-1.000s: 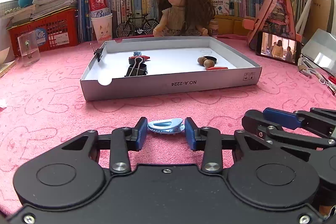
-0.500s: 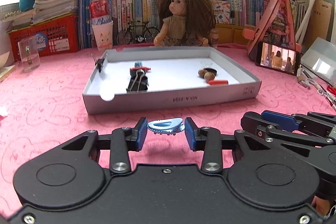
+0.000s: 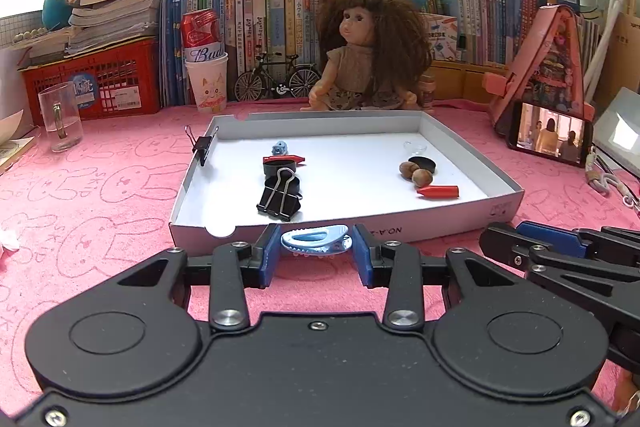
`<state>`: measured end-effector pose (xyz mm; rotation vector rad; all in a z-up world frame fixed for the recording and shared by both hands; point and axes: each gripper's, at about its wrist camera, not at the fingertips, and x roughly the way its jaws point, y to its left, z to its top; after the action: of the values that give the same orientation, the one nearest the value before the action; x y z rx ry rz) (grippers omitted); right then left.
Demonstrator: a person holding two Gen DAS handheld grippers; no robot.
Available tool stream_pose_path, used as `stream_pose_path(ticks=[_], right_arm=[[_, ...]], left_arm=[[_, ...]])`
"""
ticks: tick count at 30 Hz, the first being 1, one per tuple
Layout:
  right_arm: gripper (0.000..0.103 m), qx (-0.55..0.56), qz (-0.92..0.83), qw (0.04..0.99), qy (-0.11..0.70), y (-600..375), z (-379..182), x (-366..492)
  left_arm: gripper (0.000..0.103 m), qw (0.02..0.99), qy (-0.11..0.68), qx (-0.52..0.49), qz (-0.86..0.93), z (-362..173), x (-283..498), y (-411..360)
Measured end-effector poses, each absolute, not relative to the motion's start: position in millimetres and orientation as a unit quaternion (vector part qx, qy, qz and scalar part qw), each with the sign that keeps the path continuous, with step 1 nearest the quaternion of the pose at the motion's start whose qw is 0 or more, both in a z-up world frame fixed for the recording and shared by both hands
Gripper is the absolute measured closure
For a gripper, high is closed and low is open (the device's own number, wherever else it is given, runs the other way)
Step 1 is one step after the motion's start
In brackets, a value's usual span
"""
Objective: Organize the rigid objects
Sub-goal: 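Carry the hair clip and the black lid over the tray with both grippers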
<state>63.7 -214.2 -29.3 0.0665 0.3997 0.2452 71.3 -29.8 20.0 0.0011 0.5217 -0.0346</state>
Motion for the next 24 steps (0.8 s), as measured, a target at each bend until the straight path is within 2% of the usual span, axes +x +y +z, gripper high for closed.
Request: stream_pose_path(ticks=[24], right_arm=[[0.066,0.033,0.123,0.973,0.194,-204.8,-18.2,81.2]], left_arm=[[0.067,0.969,0.247,-0.011,-0.008,27.4,88.9,-21.1]])
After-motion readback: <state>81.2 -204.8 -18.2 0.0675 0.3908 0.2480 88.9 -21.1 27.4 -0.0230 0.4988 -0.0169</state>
